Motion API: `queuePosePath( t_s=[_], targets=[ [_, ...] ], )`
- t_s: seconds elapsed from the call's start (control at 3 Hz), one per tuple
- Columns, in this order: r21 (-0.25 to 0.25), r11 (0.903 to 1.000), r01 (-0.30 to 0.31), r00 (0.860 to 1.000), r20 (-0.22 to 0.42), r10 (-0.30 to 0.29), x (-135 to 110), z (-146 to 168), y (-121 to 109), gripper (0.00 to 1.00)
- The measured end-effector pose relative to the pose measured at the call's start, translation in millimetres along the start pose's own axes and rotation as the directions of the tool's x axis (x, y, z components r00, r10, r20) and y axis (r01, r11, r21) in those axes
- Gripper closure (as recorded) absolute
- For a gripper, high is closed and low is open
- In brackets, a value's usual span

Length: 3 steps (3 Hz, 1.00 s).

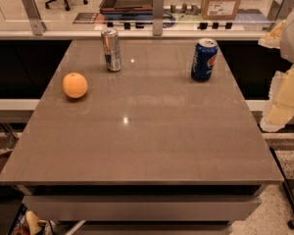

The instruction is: Move pepsi can near orange

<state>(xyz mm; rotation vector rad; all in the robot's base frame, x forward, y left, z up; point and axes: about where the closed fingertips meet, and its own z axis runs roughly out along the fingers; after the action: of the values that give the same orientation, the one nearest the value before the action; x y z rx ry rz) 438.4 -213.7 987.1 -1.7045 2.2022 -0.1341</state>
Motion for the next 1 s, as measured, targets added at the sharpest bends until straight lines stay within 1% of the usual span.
queuePosePath(
  t_s=[0.33, 0.67, 1.0],
  targets=[
    [0.0, 1.0, 0.0, 1.0, 0.0, 0.0, 0.0, 0.0, 0.0, 0.0],
    [0.017, 0.9997, -0.014, 1.0, 0.024, 0.014, 0.4, 1.0, -3.5, 0.0],
    [0.055, 0.9952, -0.081, 0.994, 0.083, 0.076, 4.9, 10.9, -15.7, 0.0]
  ],
)
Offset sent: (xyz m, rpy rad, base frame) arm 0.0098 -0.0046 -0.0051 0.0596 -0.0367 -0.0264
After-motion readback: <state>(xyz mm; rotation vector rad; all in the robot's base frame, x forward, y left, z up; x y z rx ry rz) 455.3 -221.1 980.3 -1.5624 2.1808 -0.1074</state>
